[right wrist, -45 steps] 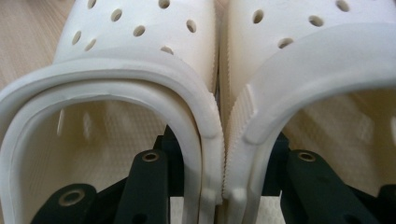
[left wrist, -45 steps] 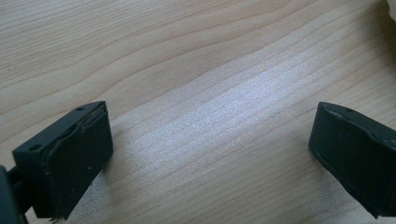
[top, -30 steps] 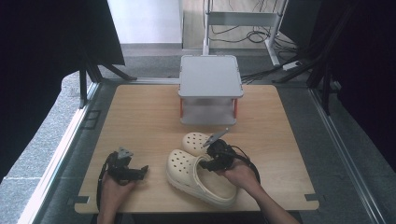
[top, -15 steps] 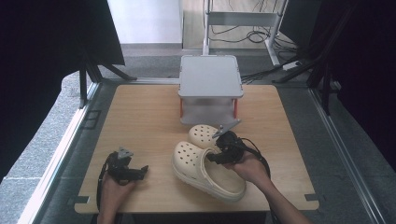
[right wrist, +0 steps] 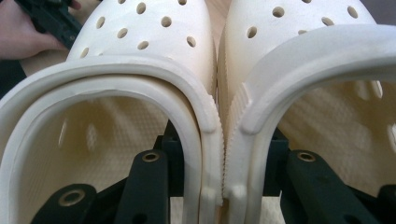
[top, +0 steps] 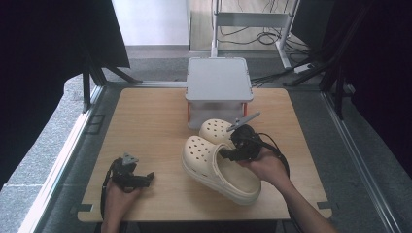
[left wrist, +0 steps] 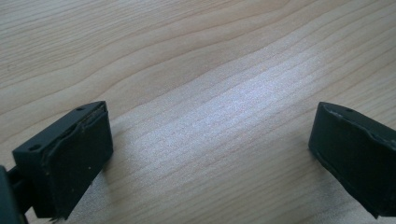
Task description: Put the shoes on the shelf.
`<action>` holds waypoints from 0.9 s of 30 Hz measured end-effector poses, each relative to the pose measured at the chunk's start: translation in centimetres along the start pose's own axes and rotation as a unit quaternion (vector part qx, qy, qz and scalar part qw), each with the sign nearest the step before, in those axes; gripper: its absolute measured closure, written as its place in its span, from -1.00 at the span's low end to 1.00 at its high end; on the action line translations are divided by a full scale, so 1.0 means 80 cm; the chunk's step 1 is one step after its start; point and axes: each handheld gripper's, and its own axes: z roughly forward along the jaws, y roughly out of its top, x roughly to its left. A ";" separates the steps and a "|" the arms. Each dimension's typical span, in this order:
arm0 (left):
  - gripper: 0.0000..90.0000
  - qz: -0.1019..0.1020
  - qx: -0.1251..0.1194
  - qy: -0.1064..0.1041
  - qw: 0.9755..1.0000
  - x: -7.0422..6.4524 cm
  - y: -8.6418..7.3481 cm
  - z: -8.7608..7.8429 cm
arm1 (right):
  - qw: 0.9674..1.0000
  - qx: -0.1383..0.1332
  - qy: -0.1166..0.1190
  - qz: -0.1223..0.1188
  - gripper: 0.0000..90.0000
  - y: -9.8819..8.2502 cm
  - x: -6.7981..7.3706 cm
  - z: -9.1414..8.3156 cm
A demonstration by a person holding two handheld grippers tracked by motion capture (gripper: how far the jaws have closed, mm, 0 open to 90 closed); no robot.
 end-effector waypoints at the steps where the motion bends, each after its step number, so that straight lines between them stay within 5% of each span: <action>1: -1.00 0.000 0.000 0.000 1.000 0.000 0.000 0.000 | 1.000 0.000 -0.003 0.001 0.43 0.005 -0.002 -0.008; 17: -1.00 0.000 0.001 -0.002 1.000 0.000 0.000 0.000 | 0.998 -0.026 -0.031 0.039 0.43 0.062 -0.025 -0.060; 27: -1.00 -0.001 0.001 -0.001 1.000 0.000 0.000 0.000 | 0.993 -0.035 -0.075 0.080 0.43 0.116 -0.056 -0.053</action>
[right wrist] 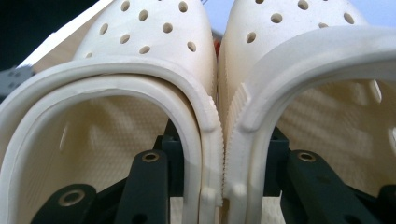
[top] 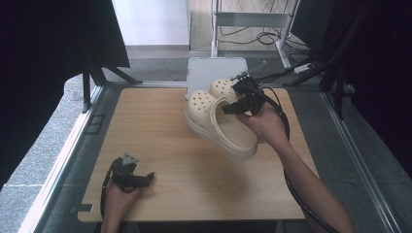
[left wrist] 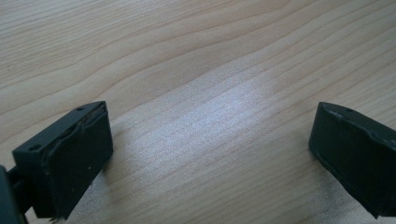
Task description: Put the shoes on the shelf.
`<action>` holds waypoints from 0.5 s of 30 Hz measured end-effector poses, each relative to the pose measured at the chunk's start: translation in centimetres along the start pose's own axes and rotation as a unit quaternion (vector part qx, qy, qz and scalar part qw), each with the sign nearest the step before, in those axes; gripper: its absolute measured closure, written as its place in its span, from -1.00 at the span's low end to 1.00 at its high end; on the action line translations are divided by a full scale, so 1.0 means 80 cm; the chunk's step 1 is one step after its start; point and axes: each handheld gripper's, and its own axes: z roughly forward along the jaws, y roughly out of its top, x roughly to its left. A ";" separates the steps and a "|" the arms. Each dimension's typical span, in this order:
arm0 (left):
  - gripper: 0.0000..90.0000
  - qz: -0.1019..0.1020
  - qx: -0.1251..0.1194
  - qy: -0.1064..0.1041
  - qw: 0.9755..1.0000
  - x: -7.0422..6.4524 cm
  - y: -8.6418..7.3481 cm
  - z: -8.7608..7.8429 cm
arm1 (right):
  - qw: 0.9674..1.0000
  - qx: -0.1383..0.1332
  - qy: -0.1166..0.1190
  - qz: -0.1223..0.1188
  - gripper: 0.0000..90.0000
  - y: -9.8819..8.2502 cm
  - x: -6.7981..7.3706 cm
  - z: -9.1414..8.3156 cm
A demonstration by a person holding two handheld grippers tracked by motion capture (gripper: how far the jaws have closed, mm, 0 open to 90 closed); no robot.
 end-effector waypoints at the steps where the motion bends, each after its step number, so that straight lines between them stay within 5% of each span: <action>1: -1.00 0.001 0.000 0.000 1.000 0.000 0.000 0.000 | 1.000 0.001 -0.002 0.005 0.43 0.004 -0.002 0.002; 15: -1.00 0.000 0.001 -0.001 1.000 0.000 0.000 0.000 | 0.996 -0.003 -0.048 0.081 0.43 0.070 -0.038 0.040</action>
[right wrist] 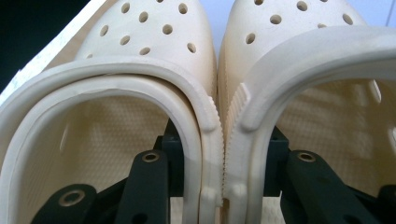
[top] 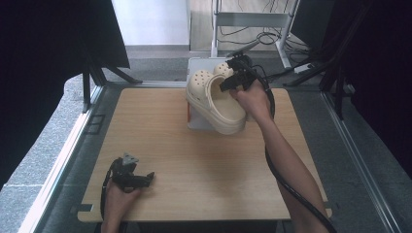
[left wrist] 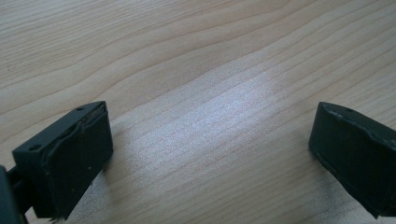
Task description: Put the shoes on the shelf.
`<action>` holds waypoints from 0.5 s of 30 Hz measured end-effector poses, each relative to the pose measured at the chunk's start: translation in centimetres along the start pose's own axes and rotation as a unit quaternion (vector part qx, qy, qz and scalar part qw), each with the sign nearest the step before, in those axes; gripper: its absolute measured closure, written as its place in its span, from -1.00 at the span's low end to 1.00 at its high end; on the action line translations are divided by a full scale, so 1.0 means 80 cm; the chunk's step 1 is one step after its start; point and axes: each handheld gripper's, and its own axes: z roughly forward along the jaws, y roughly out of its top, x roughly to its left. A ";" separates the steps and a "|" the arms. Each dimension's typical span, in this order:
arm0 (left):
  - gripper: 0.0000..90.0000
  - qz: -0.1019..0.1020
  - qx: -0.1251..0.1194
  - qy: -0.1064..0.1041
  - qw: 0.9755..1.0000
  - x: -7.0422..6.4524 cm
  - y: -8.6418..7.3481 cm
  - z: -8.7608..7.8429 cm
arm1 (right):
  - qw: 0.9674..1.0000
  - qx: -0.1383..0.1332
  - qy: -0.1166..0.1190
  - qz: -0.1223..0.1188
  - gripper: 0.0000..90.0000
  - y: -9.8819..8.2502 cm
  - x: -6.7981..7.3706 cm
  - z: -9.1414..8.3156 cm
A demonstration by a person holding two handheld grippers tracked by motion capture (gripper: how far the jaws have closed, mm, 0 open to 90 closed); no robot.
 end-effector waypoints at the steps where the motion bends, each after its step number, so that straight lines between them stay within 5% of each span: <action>1: -1.00 0.000 -0.001 0.001 1.000 0.000 0.000 0.000 | 1.000 0.000 -0.003 0.004 0.43 0.003 -0.001 0.002; 7: -1.00 0.000 0.000 0.001 1.000 0.000 0.000 0.000 | 0.999 -0.002 -0.026 0.026 0.43 0.024 -0.004 0.018; 15: -1.00 0.000 -0.001 0.001 1.000 0.000 0.000 0.000 | 0.995 -0.011 -0.060 0.084 0.42 0.060 -0.019 0.047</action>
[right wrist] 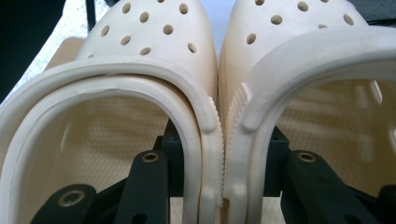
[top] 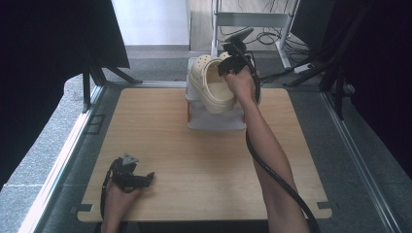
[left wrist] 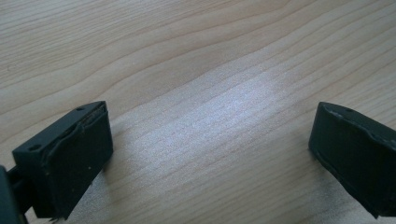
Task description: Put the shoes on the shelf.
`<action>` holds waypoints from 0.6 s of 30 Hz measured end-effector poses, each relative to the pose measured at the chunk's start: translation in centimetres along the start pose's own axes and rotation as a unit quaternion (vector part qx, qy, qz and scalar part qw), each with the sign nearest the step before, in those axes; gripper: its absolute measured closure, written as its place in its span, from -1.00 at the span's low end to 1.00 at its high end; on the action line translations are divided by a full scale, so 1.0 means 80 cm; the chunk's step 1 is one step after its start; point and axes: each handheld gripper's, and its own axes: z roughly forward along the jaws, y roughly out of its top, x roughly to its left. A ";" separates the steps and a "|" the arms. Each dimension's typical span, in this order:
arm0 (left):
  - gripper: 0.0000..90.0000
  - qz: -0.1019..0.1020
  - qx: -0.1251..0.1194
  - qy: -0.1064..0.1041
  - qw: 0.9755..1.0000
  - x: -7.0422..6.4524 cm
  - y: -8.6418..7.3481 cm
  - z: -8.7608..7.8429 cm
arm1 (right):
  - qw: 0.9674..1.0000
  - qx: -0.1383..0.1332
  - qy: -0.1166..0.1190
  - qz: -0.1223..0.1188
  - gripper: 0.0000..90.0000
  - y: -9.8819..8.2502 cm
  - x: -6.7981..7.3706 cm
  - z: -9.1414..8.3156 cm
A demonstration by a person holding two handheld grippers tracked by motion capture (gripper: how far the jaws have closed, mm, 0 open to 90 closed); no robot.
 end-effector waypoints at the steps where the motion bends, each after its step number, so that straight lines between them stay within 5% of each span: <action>1: -1.00 0.000 0.000 0.000 1.000 0.000 0.000 0.000 | 1.000 0.000 -0.001 0.002 0.43 0.002 0.000 0.002; 18: -1.00 0.000 0.001 -0.003 1.000 0.000 0.001 0.000 | 0.997 -0.019 -0.046 0.054 0.42 0.041 -0.002 0.072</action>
